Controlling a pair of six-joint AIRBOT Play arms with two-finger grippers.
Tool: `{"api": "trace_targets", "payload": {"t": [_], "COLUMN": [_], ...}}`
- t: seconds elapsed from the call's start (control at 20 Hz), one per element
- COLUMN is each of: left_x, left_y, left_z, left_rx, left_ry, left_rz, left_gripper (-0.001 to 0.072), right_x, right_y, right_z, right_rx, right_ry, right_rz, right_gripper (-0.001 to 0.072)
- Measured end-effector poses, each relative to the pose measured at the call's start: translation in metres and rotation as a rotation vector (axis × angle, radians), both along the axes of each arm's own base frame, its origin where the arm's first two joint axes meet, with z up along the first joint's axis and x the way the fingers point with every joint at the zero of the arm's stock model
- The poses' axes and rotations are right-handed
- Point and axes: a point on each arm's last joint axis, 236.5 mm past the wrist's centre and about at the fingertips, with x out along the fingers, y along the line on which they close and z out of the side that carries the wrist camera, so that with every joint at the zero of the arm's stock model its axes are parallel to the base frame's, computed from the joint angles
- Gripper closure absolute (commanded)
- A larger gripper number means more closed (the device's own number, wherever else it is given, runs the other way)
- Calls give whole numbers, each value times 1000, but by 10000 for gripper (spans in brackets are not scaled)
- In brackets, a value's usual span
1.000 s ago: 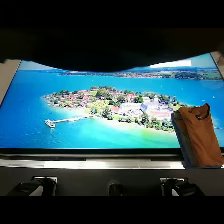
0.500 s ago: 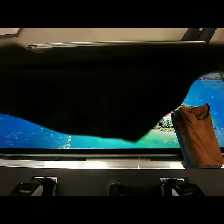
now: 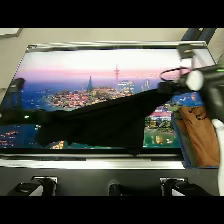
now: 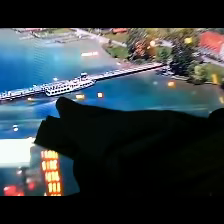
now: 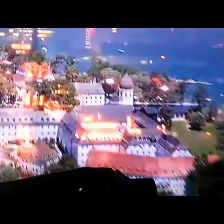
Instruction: Fold the shirts.
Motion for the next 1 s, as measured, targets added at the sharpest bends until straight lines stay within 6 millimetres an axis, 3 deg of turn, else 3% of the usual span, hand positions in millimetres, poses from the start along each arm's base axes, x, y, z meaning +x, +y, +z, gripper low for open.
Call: {"api": "trace_targets", "payload": {"t": [0.15,0.2,0.25,0.3,0.45,0.55,0.6,0.7,0.8,0.85,0.95,1.0], "left_x": [52,70,88,102,131,132,127,106,74,57,22,7], "left_y": [1,0,-1,-4,-8,9,18,31,29,18,-13,-27], "left_z": [-45,-56,-65,-72,-67,-53,-46,-40,-51,-63,-90,-104], "left_rx": [2,-4,-13,-29,-51,-12,1,13,-10,-48,-130,-155], "left_ry": [36,38,42,49,59,77,93,146,228,272,350,385], "left_rz": [22,30,37,40,32,27,31,37,42,43,23,11], "left_gripper": [647,439,149,-7,-7,5,55,72,72,72,72,72], "right_x": [55,66,75,79,80,70,63,36,-4,-27,-67,-84], "right_y": [23,30,36,40,44,23,8,-26,-53,-60,-56,-50], "right_z": [-45,-55,-66,-75,-78,-70,-66,-73,-92,-104,-126,-135], "right_rx": [132,187,245,286,358,345,319,268,244,248,294,321], "right_ry": [-66,-81,-87,-78,-54,-20,2,113,281,376,537,603], "right_rz": [-57,-89,-122,-150,-203,-229,-230,-234,-242,-237,-218,-203], "right_gripper": [652,513,315,219,206,210,211,216,210,202,70,71]}}
